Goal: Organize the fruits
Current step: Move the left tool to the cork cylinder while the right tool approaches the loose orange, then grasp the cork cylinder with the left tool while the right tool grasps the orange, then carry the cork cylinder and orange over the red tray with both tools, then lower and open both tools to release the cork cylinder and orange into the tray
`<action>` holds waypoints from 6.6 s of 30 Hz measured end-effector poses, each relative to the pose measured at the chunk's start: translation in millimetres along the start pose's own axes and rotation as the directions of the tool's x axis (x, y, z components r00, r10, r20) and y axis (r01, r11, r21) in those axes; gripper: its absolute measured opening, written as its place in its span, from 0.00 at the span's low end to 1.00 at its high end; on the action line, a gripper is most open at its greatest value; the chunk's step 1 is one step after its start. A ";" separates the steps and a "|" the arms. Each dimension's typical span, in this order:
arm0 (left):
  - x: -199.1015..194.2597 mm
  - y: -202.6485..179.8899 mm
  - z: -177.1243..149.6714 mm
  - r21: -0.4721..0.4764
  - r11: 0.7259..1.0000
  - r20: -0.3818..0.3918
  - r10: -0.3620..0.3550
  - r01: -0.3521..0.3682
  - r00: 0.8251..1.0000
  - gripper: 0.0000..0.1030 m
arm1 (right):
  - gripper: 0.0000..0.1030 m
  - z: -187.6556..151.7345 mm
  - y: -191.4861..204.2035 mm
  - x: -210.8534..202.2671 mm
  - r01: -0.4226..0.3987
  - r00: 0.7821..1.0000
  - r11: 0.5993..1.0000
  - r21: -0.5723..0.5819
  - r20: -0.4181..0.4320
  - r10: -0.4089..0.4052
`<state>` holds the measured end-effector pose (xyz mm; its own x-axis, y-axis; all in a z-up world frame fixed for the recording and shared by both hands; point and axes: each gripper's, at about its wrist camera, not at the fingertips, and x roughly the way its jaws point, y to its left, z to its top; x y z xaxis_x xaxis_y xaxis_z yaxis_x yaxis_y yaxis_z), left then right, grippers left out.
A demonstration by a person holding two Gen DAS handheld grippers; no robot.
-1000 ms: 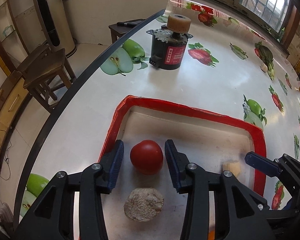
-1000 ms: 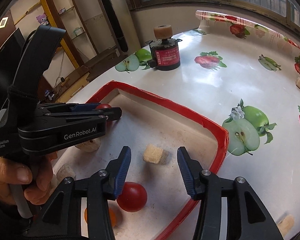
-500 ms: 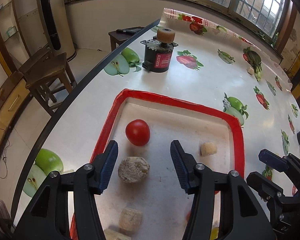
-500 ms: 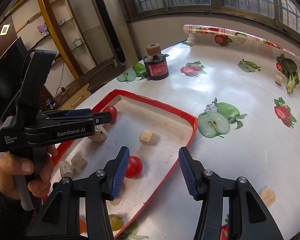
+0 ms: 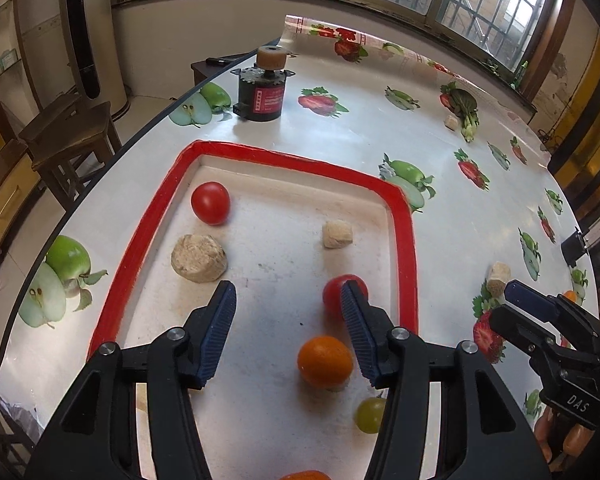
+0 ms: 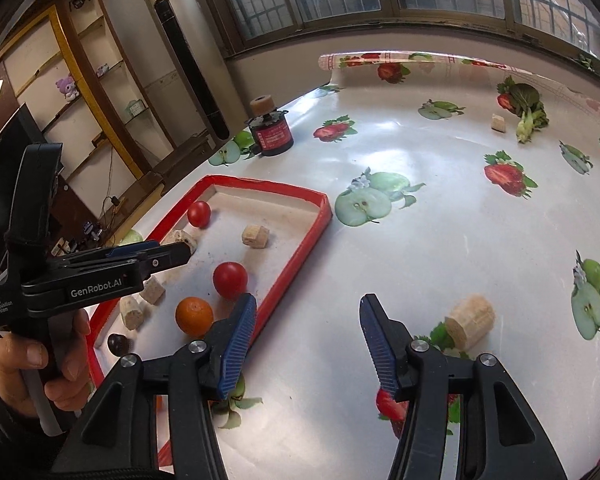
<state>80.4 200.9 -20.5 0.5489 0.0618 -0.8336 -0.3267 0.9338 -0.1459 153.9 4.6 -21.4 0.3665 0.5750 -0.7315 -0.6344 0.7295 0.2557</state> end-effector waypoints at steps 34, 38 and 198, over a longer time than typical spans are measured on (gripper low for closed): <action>-5.7 -144.4 -37.7 0.214 0.963 -0.073 -0.154 0.166 0.985 0.52 | 0.57 -100.2 -157.8 -114.6 0.209 0.971 0.925 0.317 0.042 -0.233; 1.4 -159.0 -38.7 0.236 0.956 -0.086 -0.158 0.174 0.984 0.51 | 0.58 -111.2 -178.6 -126.3 0.236 0.963 0.905 0.355 0.037 -0.266; 39.1 20.2 -7.6 0.004 0.998 -0.061 0.059 -0.059 0.996 0.33 | 0.35 54.8 35.7 111.5 -0.052 0.995 0.998 -0.046 -0.085 0.048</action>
<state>89.4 219.5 -60.1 0.4805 0.0953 -0.8718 -0.3555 0.9299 -0.0943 209.4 115.1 -59.2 0.2765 0.5757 -0.7695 -0.6830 0.6810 0.2641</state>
